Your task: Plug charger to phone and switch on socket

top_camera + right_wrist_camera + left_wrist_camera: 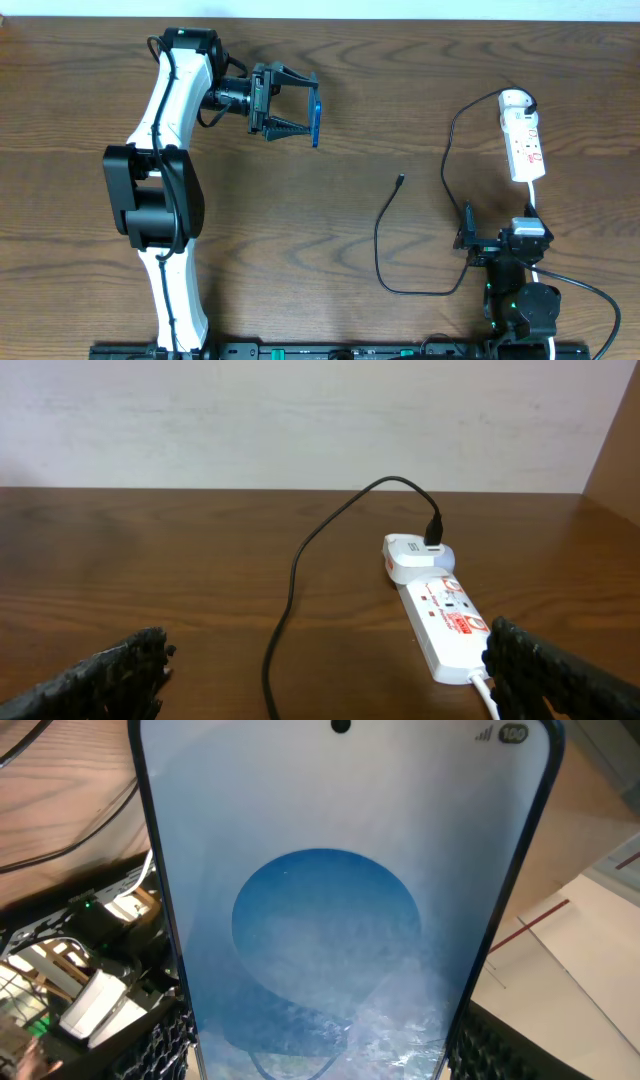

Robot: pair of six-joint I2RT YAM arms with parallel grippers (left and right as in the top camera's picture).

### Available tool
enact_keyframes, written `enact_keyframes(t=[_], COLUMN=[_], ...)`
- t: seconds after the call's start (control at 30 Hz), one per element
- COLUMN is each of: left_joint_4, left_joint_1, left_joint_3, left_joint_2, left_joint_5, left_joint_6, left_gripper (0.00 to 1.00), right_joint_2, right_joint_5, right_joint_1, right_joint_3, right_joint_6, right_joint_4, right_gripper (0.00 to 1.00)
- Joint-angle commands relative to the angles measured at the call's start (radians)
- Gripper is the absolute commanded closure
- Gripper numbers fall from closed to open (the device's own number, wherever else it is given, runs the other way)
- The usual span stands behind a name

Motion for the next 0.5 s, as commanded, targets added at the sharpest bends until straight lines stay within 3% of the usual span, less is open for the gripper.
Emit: enact_keyframes(t=[0.0,0.23,0.37,0.47], left_joint_4=[-0.006,-0.006,-0.006,-0.006], left_joint_1=[0.005,0.005,0.005,0.005], left_joint_3=[0.023,0.023,0.023,0.023], left_joint_2=[-0.05,-0.05,-0.05,-0.05], left_joint_5=[0.056,0.056,0.055,0.055], left_joint_6=[0.021,0.021,0.021,0.021], left_gripper=[0.28,0.28,0.28,0.28], right_joint_2=[-0.005,-0.005,-0.005,-0.005], right_joint_5=[0.008,-0.01,-0.329,-0.45], right_joint_1=[0.011,0.011,0.011,0.012], right_joint_3=[-0.002,-0.002,-0.002,-0.002], right_joint_6=[0.0,0.031,0.306,0.486], right_joint_4=[-0.003,0.023,0.114,0.19], right_gripper=[0.01,0.01,0.01,0.01])
